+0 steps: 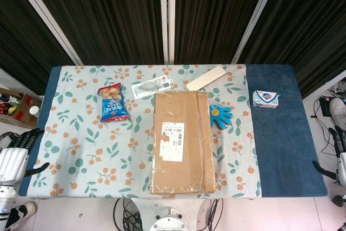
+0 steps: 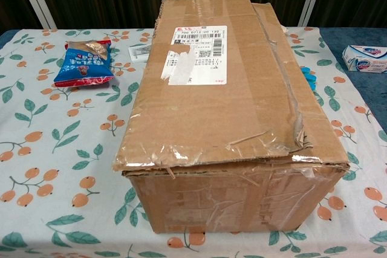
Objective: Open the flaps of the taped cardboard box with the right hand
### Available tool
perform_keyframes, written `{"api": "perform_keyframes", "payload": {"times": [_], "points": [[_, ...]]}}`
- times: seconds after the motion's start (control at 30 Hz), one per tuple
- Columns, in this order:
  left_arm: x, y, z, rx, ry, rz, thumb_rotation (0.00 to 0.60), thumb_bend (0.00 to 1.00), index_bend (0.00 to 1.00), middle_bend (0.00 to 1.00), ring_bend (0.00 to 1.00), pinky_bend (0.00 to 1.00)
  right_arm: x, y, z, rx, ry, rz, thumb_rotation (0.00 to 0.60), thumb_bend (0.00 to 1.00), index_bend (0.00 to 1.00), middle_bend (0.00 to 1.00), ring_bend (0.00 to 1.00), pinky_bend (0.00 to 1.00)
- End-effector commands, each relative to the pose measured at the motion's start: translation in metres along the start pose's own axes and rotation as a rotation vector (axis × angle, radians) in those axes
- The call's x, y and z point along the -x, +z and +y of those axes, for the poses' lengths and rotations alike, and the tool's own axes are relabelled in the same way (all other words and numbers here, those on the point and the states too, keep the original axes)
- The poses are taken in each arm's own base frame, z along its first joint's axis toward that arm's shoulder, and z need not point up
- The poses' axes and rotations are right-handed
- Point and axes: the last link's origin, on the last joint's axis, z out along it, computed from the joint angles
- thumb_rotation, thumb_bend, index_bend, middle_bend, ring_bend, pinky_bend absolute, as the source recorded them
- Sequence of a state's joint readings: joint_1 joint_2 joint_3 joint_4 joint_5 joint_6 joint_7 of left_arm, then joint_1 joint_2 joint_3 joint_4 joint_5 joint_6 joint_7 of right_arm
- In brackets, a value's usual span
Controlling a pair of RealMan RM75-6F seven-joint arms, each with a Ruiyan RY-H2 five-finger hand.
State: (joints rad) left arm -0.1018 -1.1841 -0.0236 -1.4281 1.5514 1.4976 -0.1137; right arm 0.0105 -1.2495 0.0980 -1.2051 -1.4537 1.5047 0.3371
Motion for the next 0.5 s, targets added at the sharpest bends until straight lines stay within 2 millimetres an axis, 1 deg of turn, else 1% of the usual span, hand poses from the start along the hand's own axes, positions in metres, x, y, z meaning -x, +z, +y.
{"api": "perform_keyframes", "payload": {"times": [0.03, 0.3, 0.37, 0.5], "points": [[-0.001, 0.000, -0.001, -0.007, 0.001, -0.003, 0.600, 0.00, 0.15, 0.15, 0.16, 0.27, 0.000, 0.001, 0.000, 0.000, -0.001, -0.001, 0.600, 0.08, 0.00, 0.00, 0.00, 0.00], [-0.002, 0.000, 0.000, -0.004, -0.004, 0.009, 0.600, 0.00, 0.15, 0.15, 0.16, 0.27, -0.002, 0.004, -0.006, -0.023, 0.001, 0.004, 0.600, 0.08, 0.00, 0.00, 0.00, 0.00], [-0.003, 0.001, 0.001, -0.001, -0.007, 0.014, 0.600, 0.00, 0.15, 0.15, 0.16, 0.27, -0.005, 0.007, -0.010, -0.043, 0.001, 0.019, 0.600, 0.08, 0.00, 0.00, 0.00, 0.00], [-0.002, 0.001, 0.002, 0.005, -0.015, 0.014, 0.600, 0.00, 0.15, 0.15, 0.16, 0.27, -0.015, 0.016, -0.029, -0.115, 0.003, 0.050, 0.600, 0.08, 0.00, 0.00, 0.00, 0.00]]}}
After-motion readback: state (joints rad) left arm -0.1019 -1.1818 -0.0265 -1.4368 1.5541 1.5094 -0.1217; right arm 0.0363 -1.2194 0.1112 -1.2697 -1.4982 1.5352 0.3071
